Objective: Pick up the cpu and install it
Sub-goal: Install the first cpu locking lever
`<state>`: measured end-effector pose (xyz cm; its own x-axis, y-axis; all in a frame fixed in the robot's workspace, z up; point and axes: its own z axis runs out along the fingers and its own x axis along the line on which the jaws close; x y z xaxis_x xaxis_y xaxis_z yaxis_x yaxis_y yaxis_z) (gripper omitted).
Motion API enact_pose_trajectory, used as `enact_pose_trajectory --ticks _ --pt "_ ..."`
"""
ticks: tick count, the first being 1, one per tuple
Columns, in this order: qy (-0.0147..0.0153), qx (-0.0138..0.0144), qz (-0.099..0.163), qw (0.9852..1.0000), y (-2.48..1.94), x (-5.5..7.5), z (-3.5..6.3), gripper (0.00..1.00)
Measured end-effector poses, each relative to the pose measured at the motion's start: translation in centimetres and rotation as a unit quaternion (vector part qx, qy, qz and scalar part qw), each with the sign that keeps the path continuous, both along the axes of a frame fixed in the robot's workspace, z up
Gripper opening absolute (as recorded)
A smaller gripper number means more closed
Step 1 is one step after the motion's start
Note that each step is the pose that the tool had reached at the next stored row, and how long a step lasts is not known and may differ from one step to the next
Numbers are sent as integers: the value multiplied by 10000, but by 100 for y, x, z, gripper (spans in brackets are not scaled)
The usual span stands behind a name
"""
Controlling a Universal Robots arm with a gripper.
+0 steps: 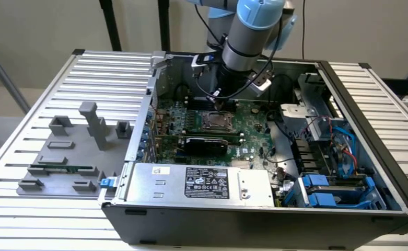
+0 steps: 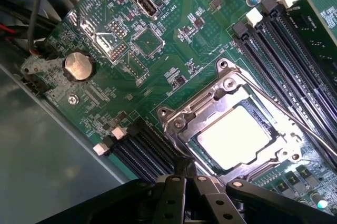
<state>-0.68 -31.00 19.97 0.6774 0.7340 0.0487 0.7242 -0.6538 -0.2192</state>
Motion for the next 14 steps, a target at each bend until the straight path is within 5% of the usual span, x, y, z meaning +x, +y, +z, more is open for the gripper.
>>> enact_pose_trajectory --ticks 14 --pt "0 14 0 10000 -12 37 -14 11"
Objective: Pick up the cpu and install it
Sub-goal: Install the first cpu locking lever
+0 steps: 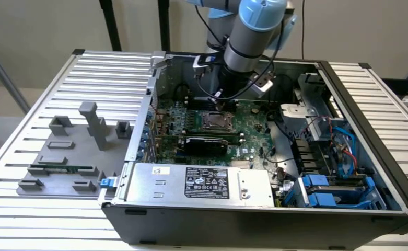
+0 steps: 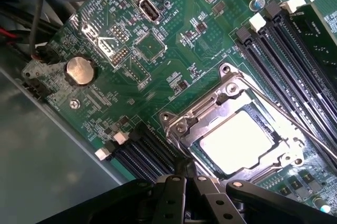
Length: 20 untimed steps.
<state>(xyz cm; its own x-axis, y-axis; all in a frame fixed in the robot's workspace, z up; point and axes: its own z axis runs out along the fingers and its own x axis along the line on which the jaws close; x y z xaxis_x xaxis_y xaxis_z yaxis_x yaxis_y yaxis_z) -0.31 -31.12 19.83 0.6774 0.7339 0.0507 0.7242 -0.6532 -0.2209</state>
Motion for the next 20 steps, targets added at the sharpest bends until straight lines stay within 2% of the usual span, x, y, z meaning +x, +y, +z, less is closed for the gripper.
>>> enact_pose_trajectory --ticks 3,10,20 --pt "0 22 0 10000 -5 13 -1 11" --pt "0 35 0 10000 -28 21 0 11" --pt "0 77 0 10000 -39 55 0 11"
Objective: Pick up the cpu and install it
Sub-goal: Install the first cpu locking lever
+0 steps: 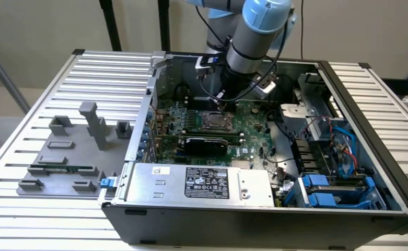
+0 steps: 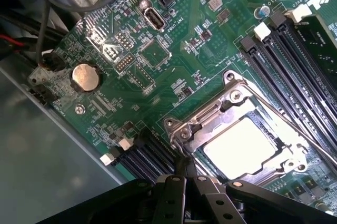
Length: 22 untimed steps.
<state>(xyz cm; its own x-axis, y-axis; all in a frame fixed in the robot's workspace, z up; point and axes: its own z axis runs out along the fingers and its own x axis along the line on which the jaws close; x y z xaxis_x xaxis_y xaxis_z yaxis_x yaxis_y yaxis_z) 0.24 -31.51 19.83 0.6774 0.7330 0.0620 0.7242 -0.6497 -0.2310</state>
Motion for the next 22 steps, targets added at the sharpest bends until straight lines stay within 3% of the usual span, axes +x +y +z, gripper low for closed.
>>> enact_pose_trajectory --ticks 6,12,17,22 --pt "0 26 0 10000 -8 14 -1 11" --pt "-1 93 0 10000 -30 20 -5 11" --pt "0 108 0 9999 -51 21 -10 11" --pt "0 140 0 9999 -59 23 -18 11"
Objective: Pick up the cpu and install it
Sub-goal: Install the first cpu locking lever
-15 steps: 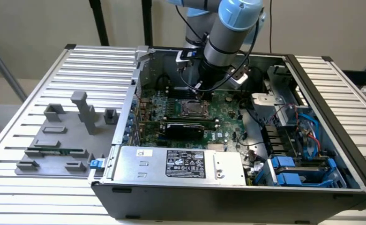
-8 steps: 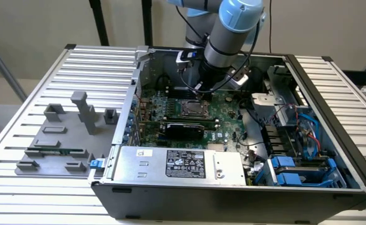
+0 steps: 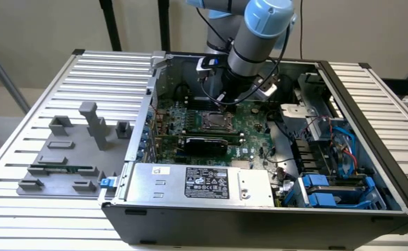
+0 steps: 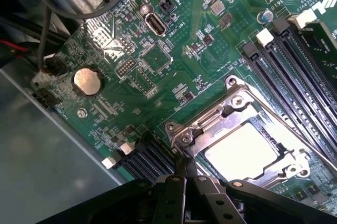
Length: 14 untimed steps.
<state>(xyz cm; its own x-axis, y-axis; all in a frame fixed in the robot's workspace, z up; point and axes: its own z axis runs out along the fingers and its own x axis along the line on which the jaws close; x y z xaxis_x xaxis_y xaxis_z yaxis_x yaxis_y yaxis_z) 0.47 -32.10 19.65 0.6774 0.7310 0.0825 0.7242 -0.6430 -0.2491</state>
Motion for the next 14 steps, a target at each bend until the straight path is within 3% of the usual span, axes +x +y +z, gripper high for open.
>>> enact_pose_trajectory --ticks 3,7,14 --pt "0 45 0 10000 0 1 -5 11" --pt "0 85 0 10000 -1 2 -7 11" --pt "13 98 0 10000 -17 3 57 11"
